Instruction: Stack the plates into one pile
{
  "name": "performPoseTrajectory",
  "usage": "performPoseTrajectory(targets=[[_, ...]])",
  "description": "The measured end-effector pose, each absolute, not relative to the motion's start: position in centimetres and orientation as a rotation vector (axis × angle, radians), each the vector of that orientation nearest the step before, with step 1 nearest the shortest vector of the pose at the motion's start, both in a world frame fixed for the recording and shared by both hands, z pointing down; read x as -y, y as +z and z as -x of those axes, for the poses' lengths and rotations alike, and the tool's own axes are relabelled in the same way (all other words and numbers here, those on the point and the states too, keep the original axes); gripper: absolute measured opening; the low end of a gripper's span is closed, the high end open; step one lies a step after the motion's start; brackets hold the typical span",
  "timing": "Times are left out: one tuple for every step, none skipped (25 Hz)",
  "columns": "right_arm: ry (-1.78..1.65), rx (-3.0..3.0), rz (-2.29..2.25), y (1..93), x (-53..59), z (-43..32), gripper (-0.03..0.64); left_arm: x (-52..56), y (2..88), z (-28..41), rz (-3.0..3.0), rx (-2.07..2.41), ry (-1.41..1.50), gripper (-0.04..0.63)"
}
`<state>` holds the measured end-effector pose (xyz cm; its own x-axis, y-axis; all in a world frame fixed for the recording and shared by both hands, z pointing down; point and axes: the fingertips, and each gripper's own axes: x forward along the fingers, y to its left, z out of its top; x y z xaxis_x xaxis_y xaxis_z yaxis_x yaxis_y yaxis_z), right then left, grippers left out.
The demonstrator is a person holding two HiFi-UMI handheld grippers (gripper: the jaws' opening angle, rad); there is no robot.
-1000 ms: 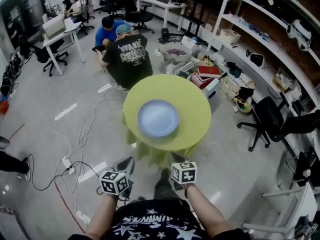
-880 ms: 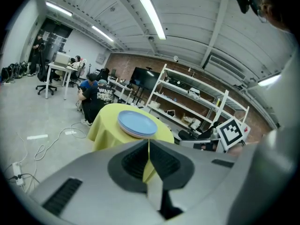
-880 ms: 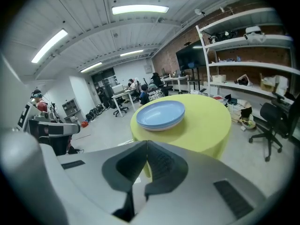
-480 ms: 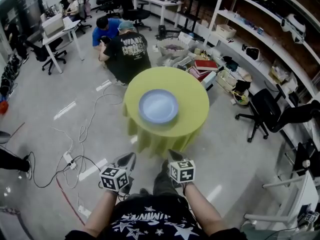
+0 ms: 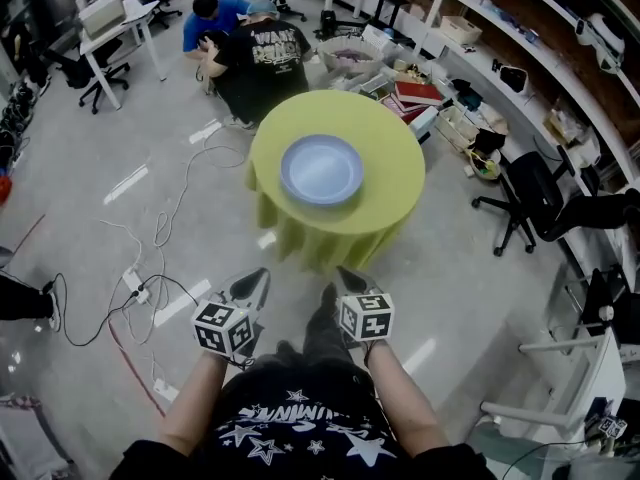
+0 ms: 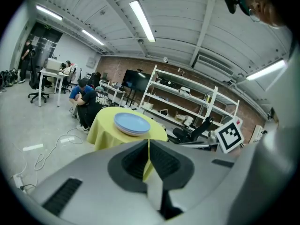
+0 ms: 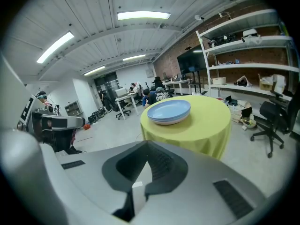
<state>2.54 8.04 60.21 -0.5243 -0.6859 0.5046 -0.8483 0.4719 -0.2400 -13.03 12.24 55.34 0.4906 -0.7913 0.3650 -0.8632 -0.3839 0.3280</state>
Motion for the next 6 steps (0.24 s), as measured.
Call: performPoseTrajectory(targets=[[0.668,2.385,-1.295,60.2,-8.0,-2.5,0.014,-12.2,55.4,13.1,-2.263,1.365,0.202,0.020],[0.664,2.386,-1.294,60.1,-7.8,-2.3,0.014,-12.1,55.4,13.2,-2.262,1.367,0.201,0.020],[0.658,2.389,-1.293,60.0,-7.6,-2.2,0.014,-12.0,55.3,13.4,-2.260,1.368,0.199,0.020],[0.651,2.393,-1.292,59.8,-7.4,-1.9,0.014,-11.9,55.3,13.6,-2.260,1.371,0.196,0.020],[0.644,2.399,-1.290,59.6,-7.1,-1.6,0.014,-11.8,55.2,13.8,-2.260,1.373,0.192,0.020],[0.637,2.405,-1.288,59.5,-6.8,-1.4,0.014,-11.7,55.2,14.1,-2.260,1.375,0.188,0.020]])
